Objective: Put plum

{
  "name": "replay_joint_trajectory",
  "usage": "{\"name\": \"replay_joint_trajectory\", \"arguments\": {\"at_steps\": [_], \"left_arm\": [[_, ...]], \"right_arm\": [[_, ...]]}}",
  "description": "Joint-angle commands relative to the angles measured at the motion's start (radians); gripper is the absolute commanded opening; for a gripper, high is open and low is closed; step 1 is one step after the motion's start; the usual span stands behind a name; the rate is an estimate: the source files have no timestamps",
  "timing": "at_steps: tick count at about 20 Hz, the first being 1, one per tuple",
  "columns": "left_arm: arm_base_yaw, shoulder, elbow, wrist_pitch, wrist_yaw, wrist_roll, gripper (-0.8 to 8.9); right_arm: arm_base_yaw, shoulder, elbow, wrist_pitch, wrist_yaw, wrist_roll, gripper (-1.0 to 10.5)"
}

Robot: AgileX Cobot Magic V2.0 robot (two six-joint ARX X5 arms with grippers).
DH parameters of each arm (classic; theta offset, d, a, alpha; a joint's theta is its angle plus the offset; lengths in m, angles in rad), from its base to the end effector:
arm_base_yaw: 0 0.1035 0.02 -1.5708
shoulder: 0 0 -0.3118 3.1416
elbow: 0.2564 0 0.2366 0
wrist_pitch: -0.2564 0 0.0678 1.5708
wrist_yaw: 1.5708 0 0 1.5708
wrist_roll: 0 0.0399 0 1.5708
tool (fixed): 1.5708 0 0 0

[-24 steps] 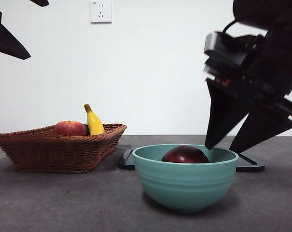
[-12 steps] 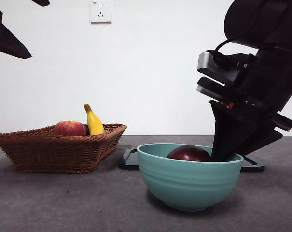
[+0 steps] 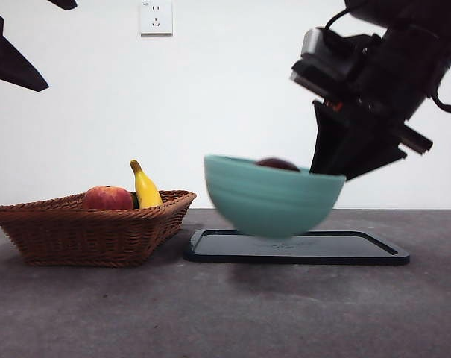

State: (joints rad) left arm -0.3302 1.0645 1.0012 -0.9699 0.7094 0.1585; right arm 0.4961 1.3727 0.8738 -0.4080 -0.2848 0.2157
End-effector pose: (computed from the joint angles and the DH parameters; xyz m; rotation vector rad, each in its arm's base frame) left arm 0.1346 -0.0736 0.3373 -0.0720 0.9784 -1.0211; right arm 0.2178 0.1306 0.2688 0.0924 0.9965 0.6219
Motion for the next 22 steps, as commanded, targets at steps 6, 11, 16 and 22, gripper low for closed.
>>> {"name": "replay_joint_trajectory", "arguments": {"at_steps": [6, 11, 16, 22], "left_arm": [[-0.005, 0.005, 0.011, 0.005, 0.006, 0.01, 4.02], [-0.005, 0.005, 0.011, 0.005, 0.006, 0.01, 4.02], [-0.005, 0.005, 0.011, 0.005, 0.006, 0.009, 4.02], [-0.005, 0.005, 0.011, 0.005, 0.006, 0.009, 4.02]], "right_arm": [[-0.123, 0.16, 0.228, -0.024, 0.002, -0.013, 0.1], [-0.182, 0.359, 0.412, -0.052, 0.006, -0.041, 0.1], [-0.199, 0.481, 0.451, -0.015, 0.041, -0.058, 0.1], [-0.2, 0.532, 0.451, -0.01, 0.05, -0.066, 0.1]]}}
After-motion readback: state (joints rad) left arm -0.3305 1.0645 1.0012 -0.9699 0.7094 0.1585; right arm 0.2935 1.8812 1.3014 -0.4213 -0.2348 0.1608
